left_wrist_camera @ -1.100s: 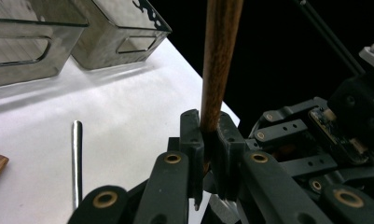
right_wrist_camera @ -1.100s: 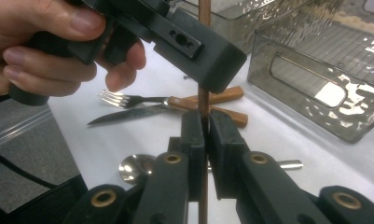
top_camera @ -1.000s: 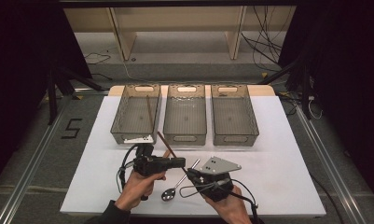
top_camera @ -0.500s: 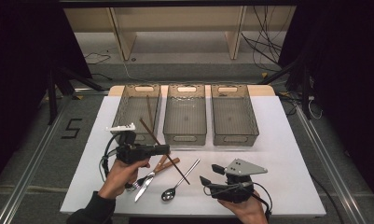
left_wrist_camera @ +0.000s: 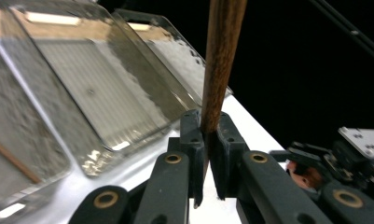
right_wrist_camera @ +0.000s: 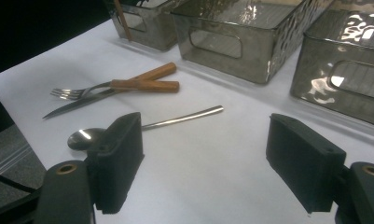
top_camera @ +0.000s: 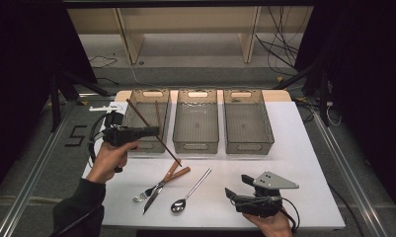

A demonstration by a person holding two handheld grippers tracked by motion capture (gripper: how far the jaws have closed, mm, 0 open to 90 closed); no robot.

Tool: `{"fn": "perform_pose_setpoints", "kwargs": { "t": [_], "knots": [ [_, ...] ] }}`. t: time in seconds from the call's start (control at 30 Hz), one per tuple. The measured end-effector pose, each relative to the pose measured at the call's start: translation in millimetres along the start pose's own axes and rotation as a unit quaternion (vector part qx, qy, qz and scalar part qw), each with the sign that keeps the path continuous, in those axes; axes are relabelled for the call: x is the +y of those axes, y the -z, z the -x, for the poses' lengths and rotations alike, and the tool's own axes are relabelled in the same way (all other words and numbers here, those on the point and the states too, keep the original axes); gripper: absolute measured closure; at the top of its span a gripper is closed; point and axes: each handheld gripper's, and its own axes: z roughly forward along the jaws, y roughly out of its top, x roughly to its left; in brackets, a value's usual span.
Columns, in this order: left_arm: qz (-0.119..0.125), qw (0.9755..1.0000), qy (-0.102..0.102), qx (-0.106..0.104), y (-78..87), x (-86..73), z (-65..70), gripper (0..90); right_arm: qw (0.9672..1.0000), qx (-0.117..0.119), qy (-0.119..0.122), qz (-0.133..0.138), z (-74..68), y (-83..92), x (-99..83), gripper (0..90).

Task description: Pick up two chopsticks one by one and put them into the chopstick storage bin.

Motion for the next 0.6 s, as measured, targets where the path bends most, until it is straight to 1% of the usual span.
{"fn": "perform_pose_setpoints", "kwargs": {
  "t": [0.1, 0.2, 0.33, 0.43, 0.53, 0.6],
  "knots": [
    [-0.001, 0.9999, -0.005, 0.012, 4.1, 11.4, -3.2, 84.1, 1.0000, -0.001, -0.003, 0.001, 1.9, 2.0, -1.7, 27.3],
    [-0.003, 0.9997, -0.006, 0.023, 7.2, 20.9, -6.4, 84.1, 1.0000, -0.003, -0.004, 0.001, 3.4, 3.3, -4.0, 26.8],
    [-0.007, 0.9991, -0.004, 0.042, 10.9, 34.1, -13.5, 84.1, 1.0000, -0.004, -0.007, 0.002, 5.2, 4.6, -5.7, 26.1],
    [-0.010, 0.9987, -0.002, 0.050, 13.1, 41.2, -18.0, 84.1, 0.9999, -0.006, -0.009, 0.003, 5.8, 6.1, -6.1, 26.0],
    [-0.015, 0.9980, 0.000, 0.062, 14.9, 47.7, -22.6, 84.1, 0.9999, -0.009, -0.010, 0.004, 7.5, 6.7, -7.1, 25.6],
    [-0.018, 0.9970, -0.001, 0.075, 15.7, 51.9, -25.8, 84.1, 0.9999, -0.009, -0.013, 0.002, 7.6, 6.7, -8.0, 25.4]
  ]
}}
